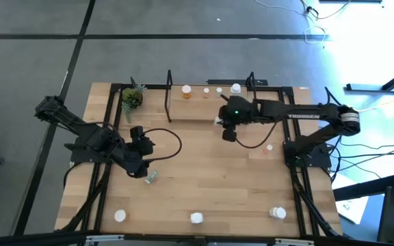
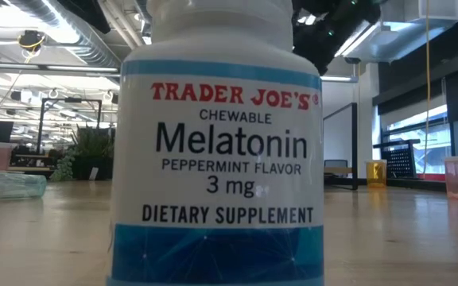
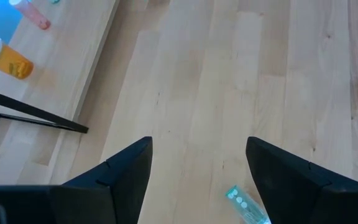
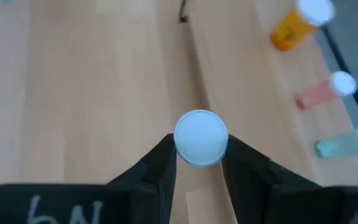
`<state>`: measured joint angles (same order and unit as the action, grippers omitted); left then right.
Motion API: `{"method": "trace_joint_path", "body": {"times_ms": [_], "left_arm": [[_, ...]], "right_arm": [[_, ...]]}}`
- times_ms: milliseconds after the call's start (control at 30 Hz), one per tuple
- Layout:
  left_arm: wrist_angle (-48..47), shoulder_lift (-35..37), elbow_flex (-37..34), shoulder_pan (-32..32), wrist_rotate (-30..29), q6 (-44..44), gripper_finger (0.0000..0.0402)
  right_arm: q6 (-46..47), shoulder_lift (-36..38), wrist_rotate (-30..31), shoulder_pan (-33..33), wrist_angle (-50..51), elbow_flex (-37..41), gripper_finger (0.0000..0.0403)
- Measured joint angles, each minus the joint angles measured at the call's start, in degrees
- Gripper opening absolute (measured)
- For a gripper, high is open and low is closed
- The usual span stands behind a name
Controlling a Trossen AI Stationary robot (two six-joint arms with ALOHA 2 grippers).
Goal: Pick and place medicine bottles onto shelf by color
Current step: Put the right green pill bottle on the shelf aligned with the green bottle
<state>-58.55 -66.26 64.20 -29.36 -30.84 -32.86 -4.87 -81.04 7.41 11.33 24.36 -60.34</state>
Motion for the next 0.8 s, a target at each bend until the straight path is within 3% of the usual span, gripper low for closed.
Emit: {"method": "trace_joint_path", "body": {"times_ms": [133, 233, 467, 800], "left_arm": [[0.0, 0.0, 0.0, 0.3, 0.0, 0.0, 0.0254], [0.1, 0.0, 0.0, 0.9, -0.1, 0.0, 0.0254], [0.1, 0.0, 0.0, 3.0, -0.2, 0.0, 0.0254], [0.1, 0.0, 0.0, 4.0, -0.2, 0.1, 0.0254]], "right_arm": [[4.1, 2.3, 6.7, 1.3, -8.2, 3.6, 0.0119], [7.3, 1.8, 10.9, 3.0, -8.9, 3.9, 0.0119], [15.2, -0.8, 10.8, 7.5, -9.3, 3.9, 0.0119], [15.9, -5.8, 9.0, 8.4, -10.5, 3.9, 0.0119]]}}
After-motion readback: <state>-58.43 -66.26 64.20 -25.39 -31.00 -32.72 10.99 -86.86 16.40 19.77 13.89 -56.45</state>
